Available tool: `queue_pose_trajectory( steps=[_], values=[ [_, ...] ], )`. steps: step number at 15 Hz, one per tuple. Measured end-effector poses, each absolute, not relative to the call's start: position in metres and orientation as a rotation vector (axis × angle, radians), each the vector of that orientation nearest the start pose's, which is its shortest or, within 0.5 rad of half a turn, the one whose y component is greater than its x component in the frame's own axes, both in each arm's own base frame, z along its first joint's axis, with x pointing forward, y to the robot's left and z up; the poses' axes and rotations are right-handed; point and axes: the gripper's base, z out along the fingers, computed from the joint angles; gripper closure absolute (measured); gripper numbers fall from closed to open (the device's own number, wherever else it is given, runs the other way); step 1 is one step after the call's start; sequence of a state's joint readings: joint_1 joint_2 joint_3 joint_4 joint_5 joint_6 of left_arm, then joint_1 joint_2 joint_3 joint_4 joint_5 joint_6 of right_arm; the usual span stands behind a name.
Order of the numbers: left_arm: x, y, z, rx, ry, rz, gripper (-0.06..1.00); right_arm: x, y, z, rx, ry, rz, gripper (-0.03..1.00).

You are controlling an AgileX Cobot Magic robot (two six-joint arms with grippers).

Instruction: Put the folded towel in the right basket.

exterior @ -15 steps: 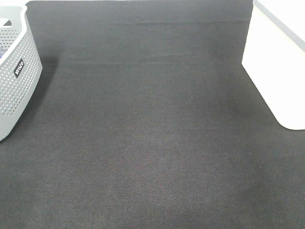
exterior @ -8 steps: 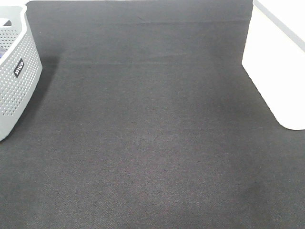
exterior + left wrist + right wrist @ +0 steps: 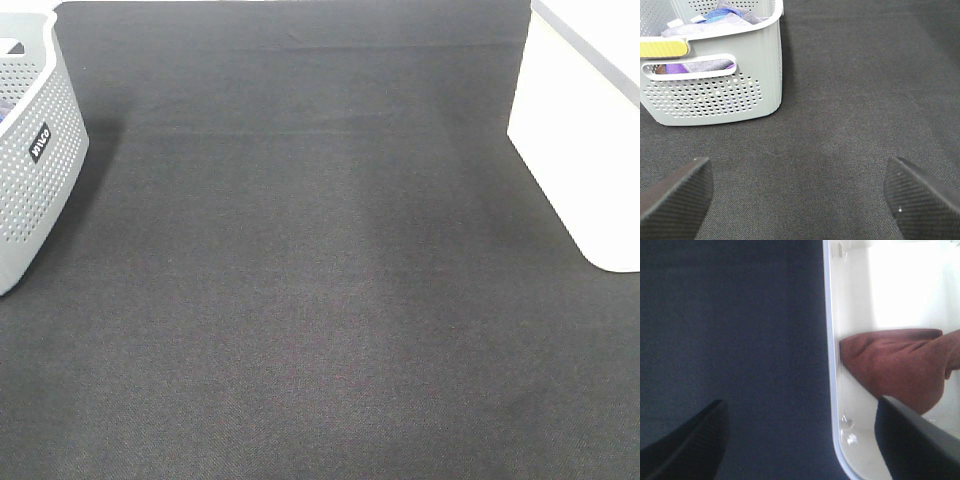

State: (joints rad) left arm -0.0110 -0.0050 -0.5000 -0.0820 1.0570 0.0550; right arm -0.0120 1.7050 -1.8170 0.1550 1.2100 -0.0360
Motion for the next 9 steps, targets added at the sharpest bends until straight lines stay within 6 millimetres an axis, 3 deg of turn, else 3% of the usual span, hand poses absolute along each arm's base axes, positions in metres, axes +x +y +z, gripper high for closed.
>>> queue_pose_trajectory(
  steps=[2,7,9],
  values=[
    [-0.006,-0.006,0.278,0.071,2.032,-0.070,0.07,0.349,0.013,0.387,-0.029,2.607,0.178,0.21],
    [-0.006,-0.006,0.278,0.071,2.032,-0.070,0.07,0.258,0.010,0.375,-0.014,2.671,0.139,0.21],
    [-0.006,-0.006,0.278,0.071,2.032,-0.070,0.07,0.210,0.010,0.365,-0.012,2.672,0.139,0.21]
  ],
)
